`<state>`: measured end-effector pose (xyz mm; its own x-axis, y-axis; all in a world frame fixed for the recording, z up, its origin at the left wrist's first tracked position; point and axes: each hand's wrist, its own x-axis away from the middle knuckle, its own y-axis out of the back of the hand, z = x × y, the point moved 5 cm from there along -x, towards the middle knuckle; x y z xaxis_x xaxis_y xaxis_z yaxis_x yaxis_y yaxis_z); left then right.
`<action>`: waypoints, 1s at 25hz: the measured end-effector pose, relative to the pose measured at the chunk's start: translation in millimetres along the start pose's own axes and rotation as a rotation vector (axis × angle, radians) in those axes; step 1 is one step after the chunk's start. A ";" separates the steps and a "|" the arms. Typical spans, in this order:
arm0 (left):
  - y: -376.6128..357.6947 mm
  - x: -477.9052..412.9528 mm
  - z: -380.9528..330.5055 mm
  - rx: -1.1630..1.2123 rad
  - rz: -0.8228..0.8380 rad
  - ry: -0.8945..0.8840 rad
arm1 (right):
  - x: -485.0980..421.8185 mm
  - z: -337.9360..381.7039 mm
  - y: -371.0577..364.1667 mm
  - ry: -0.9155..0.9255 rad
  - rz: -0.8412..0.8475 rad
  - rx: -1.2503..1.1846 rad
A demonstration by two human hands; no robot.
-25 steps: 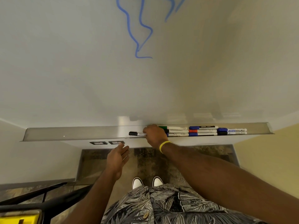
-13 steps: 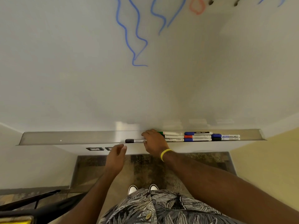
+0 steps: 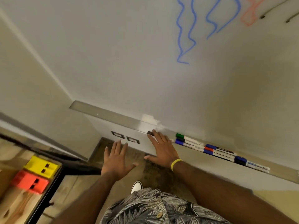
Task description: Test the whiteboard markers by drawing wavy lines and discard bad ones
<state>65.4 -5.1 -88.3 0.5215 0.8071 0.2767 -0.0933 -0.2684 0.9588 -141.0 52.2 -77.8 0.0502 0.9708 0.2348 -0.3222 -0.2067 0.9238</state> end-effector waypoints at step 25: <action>-33.7 254.9 241.1 0.168 -0.126 0.741 | -35.3 323.0 -76.4 0.596 0.153 0.230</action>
<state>405.9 82.9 -65.7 -0.1902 0.9624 0.1938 0.0901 -0.1795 0.9796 187.2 -5.7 -58.9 -0.5337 0.8161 0.2217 -0.0706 -0.3042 0.9500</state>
